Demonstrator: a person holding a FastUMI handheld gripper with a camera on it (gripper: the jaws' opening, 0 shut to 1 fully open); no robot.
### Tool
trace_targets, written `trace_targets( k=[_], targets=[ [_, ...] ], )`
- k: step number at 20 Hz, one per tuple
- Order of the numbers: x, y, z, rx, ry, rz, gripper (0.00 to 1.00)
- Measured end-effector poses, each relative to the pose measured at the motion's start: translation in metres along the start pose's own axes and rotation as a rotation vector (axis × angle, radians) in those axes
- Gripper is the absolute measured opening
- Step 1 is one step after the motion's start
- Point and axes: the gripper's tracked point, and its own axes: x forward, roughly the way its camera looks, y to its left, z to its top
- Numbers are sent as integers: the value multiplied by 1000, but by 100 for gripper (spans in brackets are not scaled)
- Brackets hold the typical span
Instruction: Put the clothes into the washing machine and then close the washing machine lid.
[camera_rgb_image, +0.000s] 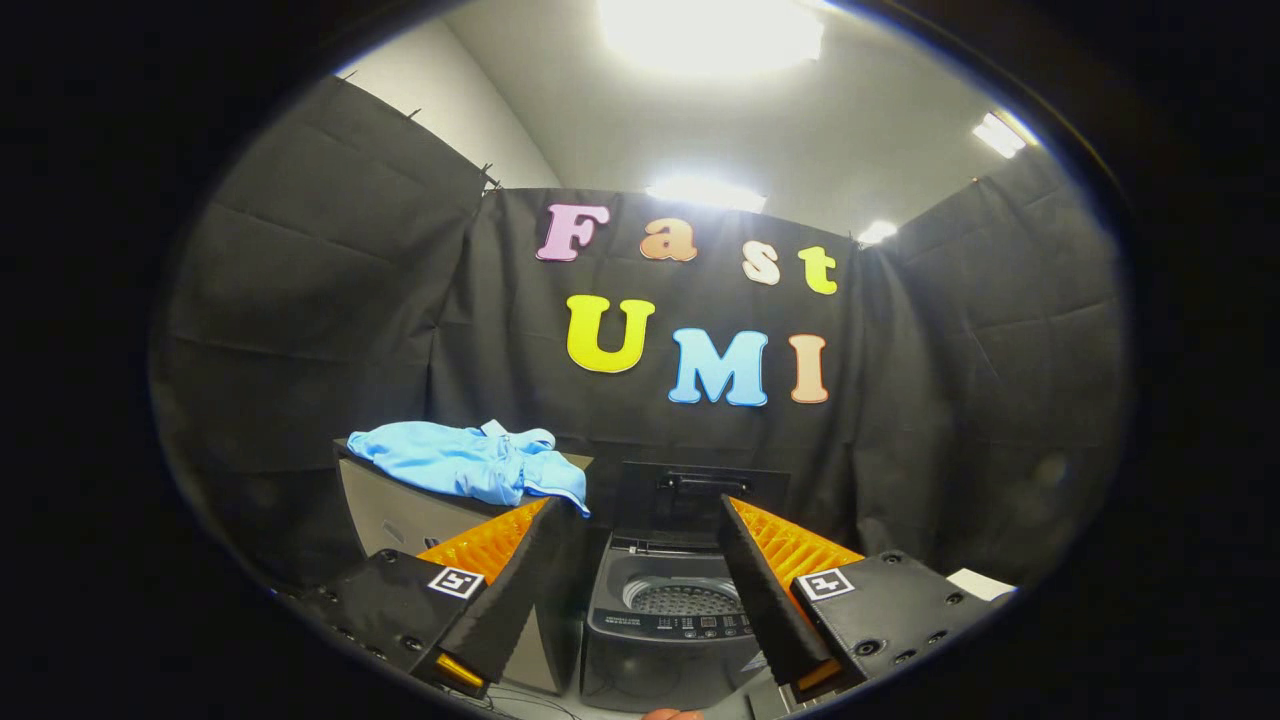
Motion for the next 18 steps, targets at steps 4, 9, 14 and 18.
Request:
trace_targets(
  k=[4, 9, 14, 18],
  targets=[
    [5, 4, 10, -5, 1, 4, 98],
    [31, 19, 40, -11, 69, 81, 98],
    [65, 37, 95, 60, 82, 175, 98],
    [100, 59, 120, 13, 67, 240, 97]
  ],
)
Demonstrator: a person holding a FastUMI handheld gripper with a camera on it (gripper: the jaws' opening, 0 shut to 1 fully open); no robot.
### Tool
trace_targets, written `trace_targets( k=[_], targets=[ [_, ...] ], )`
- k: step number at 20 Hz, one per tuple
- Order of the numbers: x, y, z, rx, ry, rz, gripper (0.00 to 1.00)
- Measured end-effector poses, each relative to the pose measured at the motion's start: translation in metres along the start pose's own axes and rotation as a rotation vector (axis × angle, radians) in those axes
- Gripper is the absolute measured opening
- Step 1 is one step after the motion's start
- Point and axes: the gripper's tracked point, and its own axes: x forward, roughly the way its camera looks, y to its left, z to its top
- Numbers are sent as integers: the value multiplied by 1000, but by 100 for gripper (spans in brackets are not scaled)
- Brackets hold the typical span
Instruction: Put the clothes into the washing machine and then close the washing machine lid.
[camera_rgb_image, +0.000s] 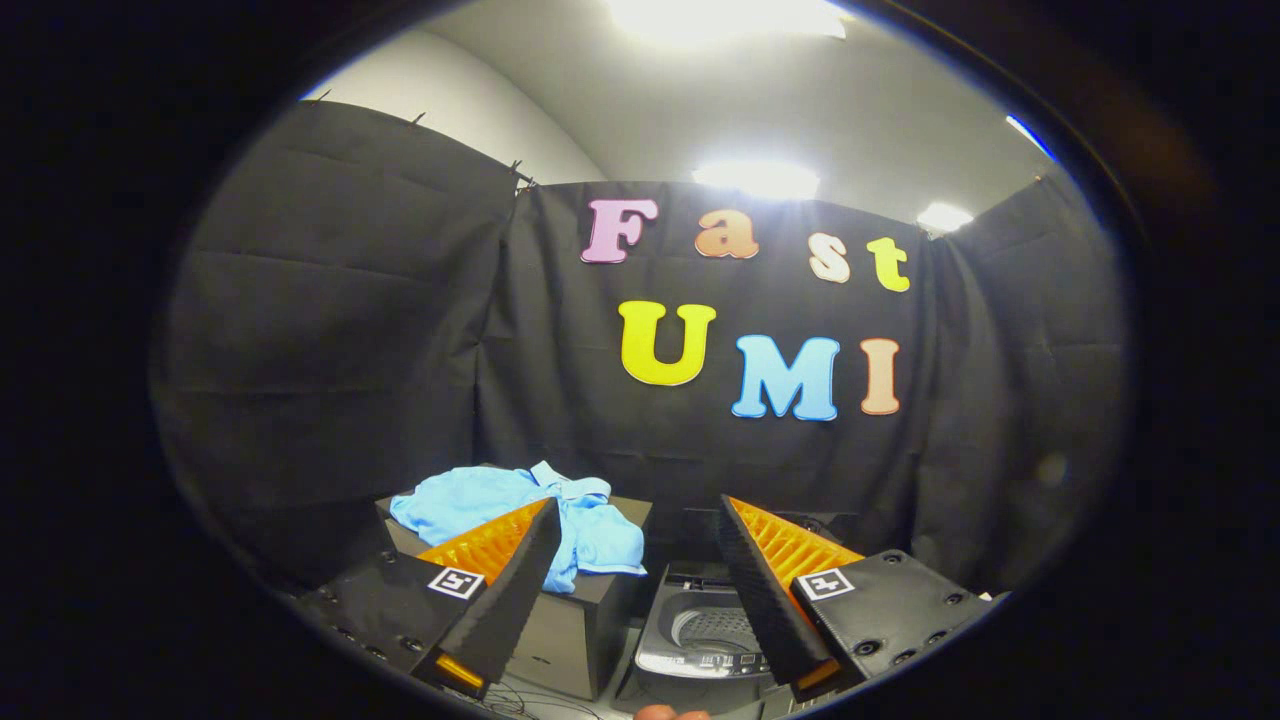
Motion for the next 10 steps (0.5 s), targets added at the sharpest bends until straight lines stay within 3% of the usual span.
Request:
trace_targets(
  k=[5, 10],
  targets=[
    [59, 35, 2, 34, 18, 134, 97],
    [113, 68, -12, 25, 92, 216, 98]
  ],
)
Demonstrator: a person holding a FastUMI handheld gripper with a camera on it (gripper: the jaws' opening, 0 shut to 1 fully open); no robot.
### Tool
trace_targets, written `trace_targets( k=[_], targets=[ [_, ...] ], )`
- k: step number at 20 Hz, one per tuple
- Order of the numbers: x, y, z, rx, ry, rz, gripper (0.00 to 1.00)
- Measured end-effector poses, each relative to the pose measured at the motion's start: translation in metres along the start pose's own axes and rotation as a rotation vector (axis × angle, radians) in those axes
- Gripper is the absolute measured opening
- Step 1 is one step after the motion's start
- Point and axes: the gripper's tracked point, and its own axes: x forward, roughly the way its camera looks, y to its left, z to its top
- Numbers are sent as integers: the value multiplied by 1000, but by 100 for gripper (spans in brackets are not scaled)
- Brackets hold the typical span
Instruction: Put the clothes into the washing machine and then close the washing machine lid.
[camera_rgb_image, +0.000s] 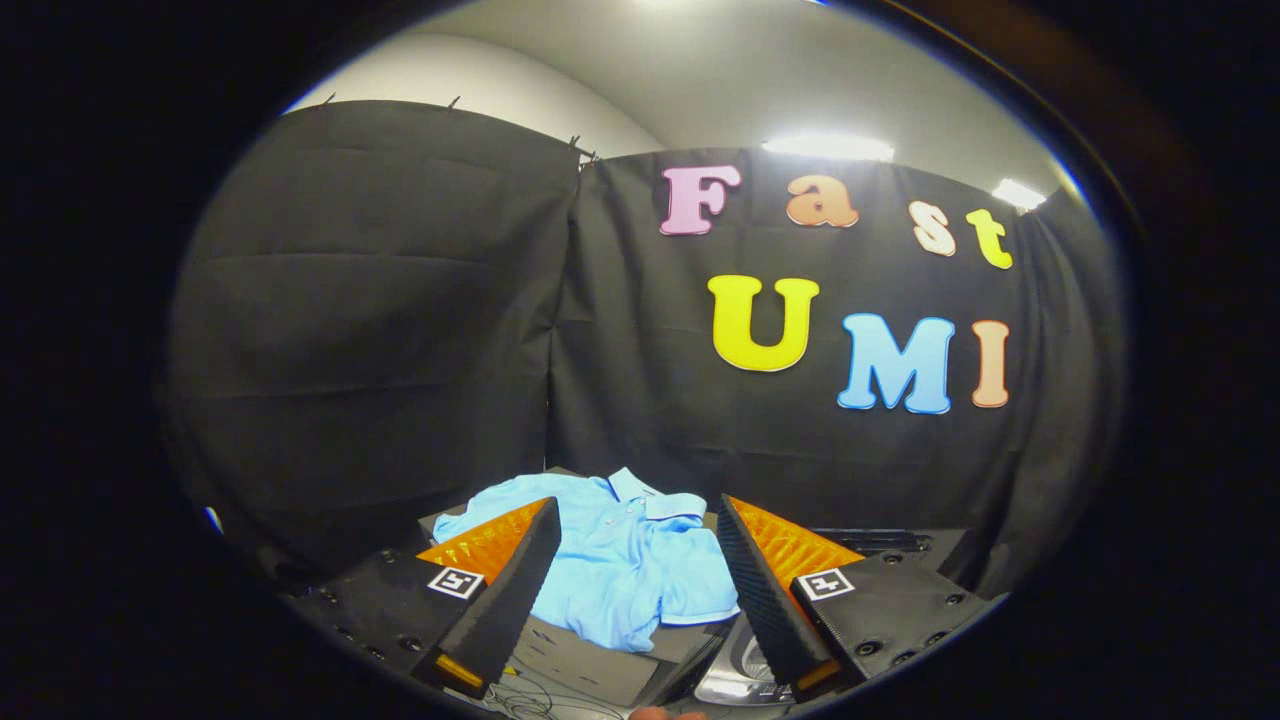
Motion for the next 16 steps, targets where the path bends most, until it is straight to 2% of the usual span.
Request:
trace_targets(
  k=[7, 16],
  targets=[
    [77, 27, -26, 3, 129, 46, 98],
    [158, 46, -63, -9, 232, 14, 98]
  ],
)
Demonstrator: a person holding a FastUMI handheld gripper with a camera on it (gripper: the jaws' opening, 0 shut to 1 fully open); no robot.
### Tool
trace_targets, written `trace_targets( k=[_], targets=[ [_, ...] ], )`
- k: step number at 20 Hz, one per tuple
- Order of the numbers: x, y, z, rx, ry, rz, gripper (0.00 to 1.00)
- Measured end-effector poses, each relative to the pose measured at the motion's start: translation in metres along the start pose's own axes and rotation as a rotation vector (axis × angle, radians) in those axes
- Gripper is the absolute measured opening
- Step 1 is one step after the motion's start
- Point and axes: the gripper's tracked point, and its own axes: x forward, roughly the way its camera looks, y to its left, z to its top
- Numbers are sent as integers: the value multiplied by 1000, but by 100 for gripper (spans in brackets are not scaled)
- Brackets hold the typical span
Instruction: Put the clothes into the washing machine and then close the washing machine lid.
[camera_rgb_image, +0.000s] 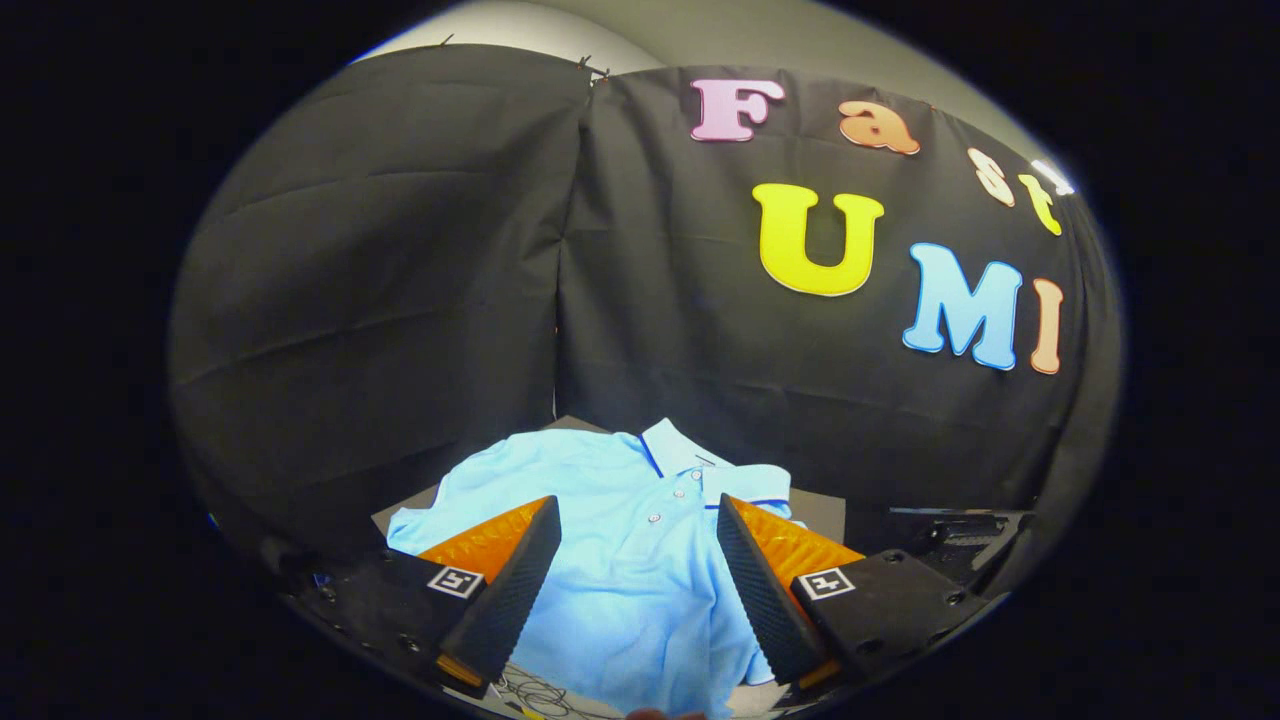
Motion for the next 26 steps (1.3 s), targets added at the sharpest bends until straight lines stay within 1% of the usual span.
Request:
trace_targets(
  k=[4, 8, 11, 12, 13, 14, 15, 20, 21, 22, 24, 25, 26],
  targets=[
    [37, 4, -4, -4, 15, -34, 98],
    [69, 9, -20, -15, 54, -52, 98],
    [90, 12, -42, -17, 123, -51, 98],
    [95, 12, -47, -10, 156, -51, 98],
    [98, 12, -47, 7, 153, -54, 99],
    [102, 8, -51, 15, 179, -69, 99],
    [102, 10, -60, 20, 234, -60, 99],
    [107, 12, -60, 66, 277, -29, 99],
    [109, 16, -60, 76, 270, 6, 99],
    [115, 18, -63, 79, 275, 16, 85],
    [111, 18, -60, 82, 297, 26, 57],
    [116, 28, -59, 102, 303, 94, 43],
    [112, 28, -61, 139, 298, 95, 29]
  ],
)
